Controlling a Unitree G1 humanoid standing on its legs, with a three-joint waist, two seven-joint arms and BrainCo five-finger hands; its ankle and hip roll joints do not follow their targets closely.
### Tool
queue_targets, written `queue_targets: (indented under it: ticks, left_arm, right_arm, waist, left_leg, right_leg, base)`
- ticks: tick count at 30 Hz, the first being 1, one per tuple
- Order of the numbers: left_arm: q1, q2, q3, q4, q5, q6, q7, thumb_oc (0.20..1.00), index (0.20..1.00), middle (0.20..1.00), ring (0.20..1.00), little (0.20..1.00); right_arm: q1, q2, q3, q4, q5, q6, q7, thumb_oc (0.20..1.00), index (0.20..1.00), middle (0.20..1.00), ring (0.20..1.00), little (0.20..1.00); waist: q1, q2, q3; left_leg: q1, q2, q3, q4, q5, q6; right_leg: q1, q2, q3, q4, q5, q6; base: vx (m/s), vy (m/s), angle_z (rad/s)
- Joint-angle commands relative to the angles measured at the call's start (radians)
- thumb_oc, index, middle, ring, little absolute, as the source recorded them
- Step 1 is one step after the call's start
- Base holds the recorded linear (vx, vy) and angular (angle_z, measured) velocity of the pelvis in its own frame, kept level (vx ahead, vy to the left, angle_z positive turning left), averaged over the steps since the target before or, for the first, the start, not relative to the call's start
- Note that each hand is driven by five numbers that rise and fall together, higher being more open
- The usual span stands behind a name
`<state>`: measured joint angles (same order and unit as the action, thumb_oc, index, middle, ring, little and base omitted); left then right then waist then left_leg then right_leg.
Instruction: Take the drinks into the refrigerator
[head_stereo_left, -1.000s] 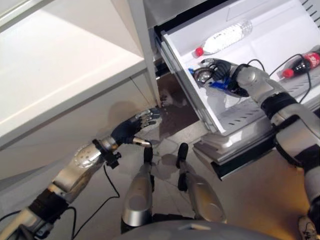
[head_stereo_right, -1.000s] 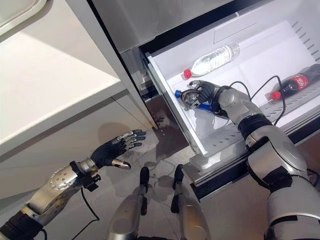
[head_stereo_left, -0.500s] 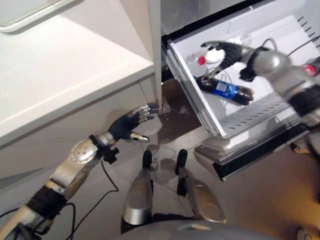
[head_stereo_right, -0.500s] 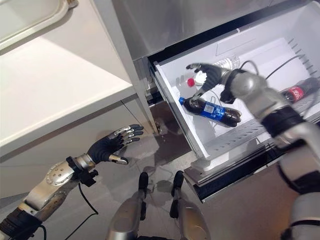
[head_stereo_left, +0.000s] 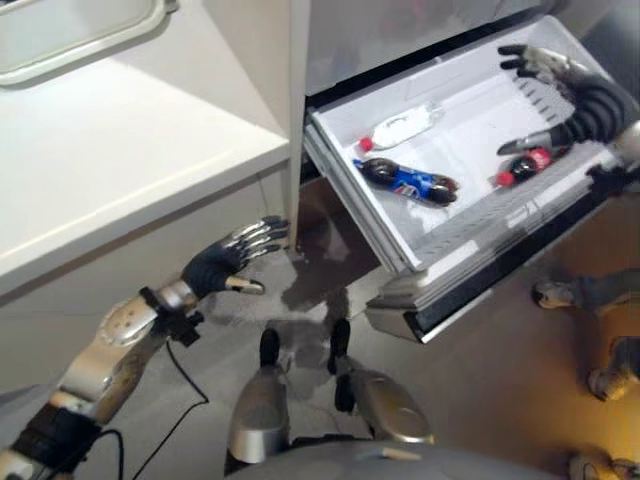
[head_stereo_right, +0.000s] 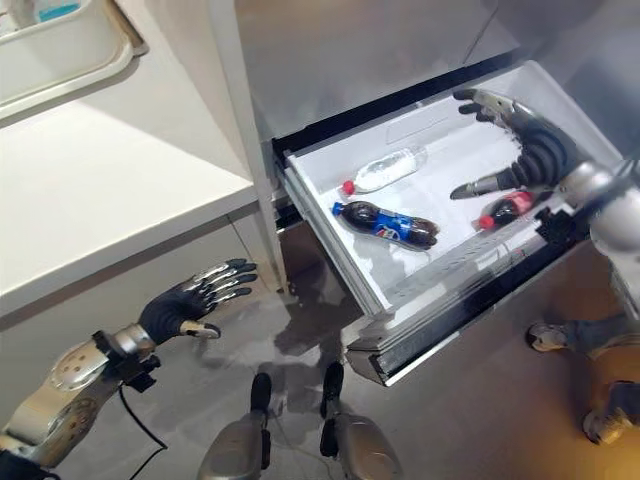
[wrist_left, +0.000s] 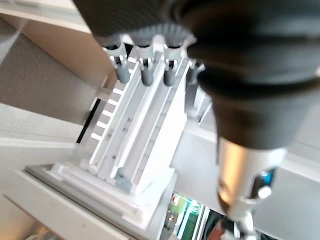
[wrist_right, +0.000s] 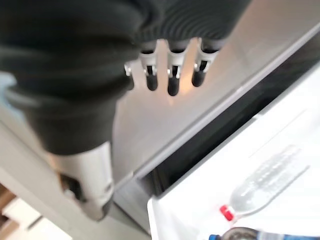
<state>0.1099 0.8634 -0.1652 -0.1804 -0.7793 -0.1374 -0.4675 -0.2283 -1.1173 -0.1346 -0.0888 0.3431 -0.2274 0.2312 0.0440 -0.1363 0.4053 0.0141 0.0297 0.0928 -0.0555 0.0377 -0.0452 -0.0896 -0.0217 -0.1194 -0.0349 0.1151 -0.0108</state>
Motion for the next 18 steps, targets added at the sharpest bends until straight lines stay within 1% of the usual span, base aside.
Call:
queue_targets:
  ticks: [1,2,4,5,6,7,8,9,10,11,12,13,15,18]
  left_arm:
    - [0.06,-0.015,0.024,-0.056,-0.017,-0.045,-0.025,1.0,1.0,1.0,1.0,1.0]
    - [0.077,-0.029,0.04,-0.058,-0.006,-0.048,-0.027,1.0,1.0,1.0,1.0,1.0]
    - [0.099,-0.047,0.062,-0.066,0.011,-0.052,-0.029,1.0,1.0,1.0,1.0,1.0]
    - [0.111,-0.052,0.073,-0.073,0.018,-0.054,-0.032,1.0,1.0,1.0,1.0,1.0]
    - [0.114,-0.05,0.072,-0.075,0.018,-0.053,-0.033,1.0,1.0,1.0,1.0,1.0]
    - [0.137,-0.06,0.092,-0.084,0.026,-0.052,-0.039,1.0,1.0,1.0,1.0,1.0]
    - [0.139,-0.059,0.092,-0.085,0.026,-0.052,-0.039,1.0,1.0,1.0,1.0,1.0]
    - [0.156,-0.081,0.093,-0.085,0.03,-0.054,-0.04,1.0,1.0,1.0,1.0,1.0]
    - [0.16,-0.086,0.087,-0.085,0.034,-0.057,-0.038,1.0,1.0,1.0,1.0,1.0]
    - [0.16,-0.085,0.087,-0.085,0.034,-0.057,-0.038,1.0,1.0,1.0,1.0,1.0]
    - [0.157,-0.096,0.068,-0.073,0.046,-0.068,-0.026,1.0,1.0,1.0,1.0,1.0]
    - [0.153,-0.097,0.064,-0.076,0.05,-0.071,-0.021,1.0,1.0,1.0,1.0,1.0]
    - [0.15,-0.107,0.06,-0.069,0.062,-0.078,-0.011,1.0,1.0,1.0,1.0,1.0]
    - [0.154,-0.124,0.056,-0.062,0.072,-0.086,-0.007,1.0,1.0,1.0,1.0,1.0]
  right_arm:
    - [0.067,0.061,-0.091,0.007,-0.053,-0.076,-0.074,1.0,1.0,1.0,1.0,1.0]
    - [0.153,0.13,-0.15,-0.023,-0.093,-0.086,-0.079,1.0,1.0,1.0,1.0,1.0]
    - [0.257,0.204,-0.218,-0.049,-0.139,-0.093,-0.086,1.0,1.0,1.0,1.0,1.0]
    - [0.309,0.236,-0.241,-0.058,-0.164,-0.092,-0.082,1.0,1.0,1.0,1.0,1.0]
    - [0.318,0.24,-0.246,-0.065,-0.166,-0.09,-0.082,1.0,1.0,1.0,1.0,1.0]
    - [0.377,0.272,-0.273,-0.077,-0.21,-0.089,-0.07,1.0,1.0,1.0,1.0,1.0]
    - [0.382,0.274,-0.275,-0.081,-0.211,-0.088,-0.07,1.0,1.0,1.0,1.0,1.0]
    - [0.419,0.325,-0.277,-0.061,-0.235,-0.097,-0.083,1.0,1.0,1.0,1.0,1.0]
    - [0.423,0.356,-0.266,-0.039,-0.228,-0.098,-0.093,1.0,1.0,1.0,1.0,1.0]
    - [0.423,0.358,-0.264,-0.038,-0.229,-0.099,-0.094,1.0,1.0,1.0,1.0,1.0]
    - [0.423,0.426,-0.235,0.008,-0.212,-0.106,-0.117,1.0,1.0,1.0,1.0,1.0]
    - [0.424,0.447,-0.223,0.023,-0.216,-0.106,-0.125,1.0,1.0,1.0,1.0,1.0]
    - [0.45,0.473,-0.202,0.064,-0.244,-0.104,-0.135,1.0,1.0,1.0,1.0,1.0]
    - [0.484,0.478,-0.156,0.139,-0.315,-0.095,-0.146,1.0,1.0,1.0,1.0,1.0]
  waist:
    - [-0.005,0.006,-0.112]
    - [-0.014,0.007,-0.121]
    - [-0.026,0.008,-0.132]
    - [-0.031,0.009,-0.138]
    - [-0.029,0.008,-0.14]
    - [-0.035,0.008,-0.148]
    - [-0.034,0.008,-0.15]
    - [-0.04,0.012,-0.156]
    - [-0.042,0.016,-0.16]
    - [-0.041,0.015,-0.16]
    - [-0.048,0.022,-0.161]
    - [-0.05,0.025,-0.162]
    - [-0.054,0.031,-0.165]
    - [-0.053,0.037,-0.172]
  left_leg:
    - [-0.005,-0.013,-0.013,0.024,-0.082,0.038]
    - [0.006,-0.015,-0.009,0.018,-0.086,0.042]
    - [0.019,-0.016,-0.004,0.006,-0.087,0.044]
    - [0.026,-0.016,-0.001,0.0,-0.088,0.045]
    - [0.027,-0.016,-0.001,-0.002,-0.087,0.045]
    - [0.037,-0.018,0.002,-0.011,-0.089,0.047]
    - [0.038,-0.018,0.002,-0.012,-0.089,0.047]
    - [0.047,-0.018,0.008,-0.02,-0.091,0.049]
    - [0.052,-0.018,0.01,-0.022,-0.093,0.051]
    - [0.052,-0.018,0.01,-0.022,-0.094,0.051]
    - [0.058,-0.019,0.016,-0.024,-0.097,0.053]
    - [0.061,-0.019,0.019,-0.025,-0.098,0.053]
    - [0.069,-0.018,0.025,-0.027,-0.101,0.053]
    - [0.079,-0.018,0.03,-0.029,-0.105,0.054]
  right_leg:
    - [-0.009,-0.038,0.01,0.111,-0.066,0.129]
    - [-0.002,-0.037,0.019,0.109,-0.067,0.131]
    - [0.004,-0.036,0.027,0.104,-0.067,0.134]
    - [0.007,-0.036,0.03,0.1,-0.067,0.136]
    - [0.008,-0.035,0.03,0.099,-0.067,0.136]
    - [0.012,-0.034,0.037,0.094,-0.065,0.137]
    - [0.013,-0.033,0.038,0.093,-0.065,0.137]
    - [0.015,-0.033,0.041,0.088,-0.064,0.139]
    - [0.017,-0.033,0.043,0.086,-0.062,0.139]
    - [0.018,-0.033,0.044,0.085,-0.062,0.14]
    - [0.018,-0.031,0.051,0.085,-0.061,0.141]
    - [0.018,-0.03,0.054,0.086,-0.06,0.142]
    - [0.02,-0.028,0.061,0.086,-0.06,0.142]
    - [0.026,-0.026,0.066,0.085,-0.06,0.142]
  base:
    - [0.08,0.059,-0.15]
    - [0.06,0.036,-0.15]
    - [0.06,0.043,-0.09]
    - [0.0,0.0,0.0]
    - [0.04,0.024,-0.05]
    - [0.03,0.01,-0.06]
    - [0.05,0.031,-0.17]
    - [0.04,0.034,-0.16]
    - [0.04,0.034,-0.11]
    - [0.04,0.038,-0.09]
    - [0.03,0.034,-0.1]
    - [0.04,0.046,-0.15]
    - [0.02,0.029,-0.18]
    - [0.02,0.013,-0.09]
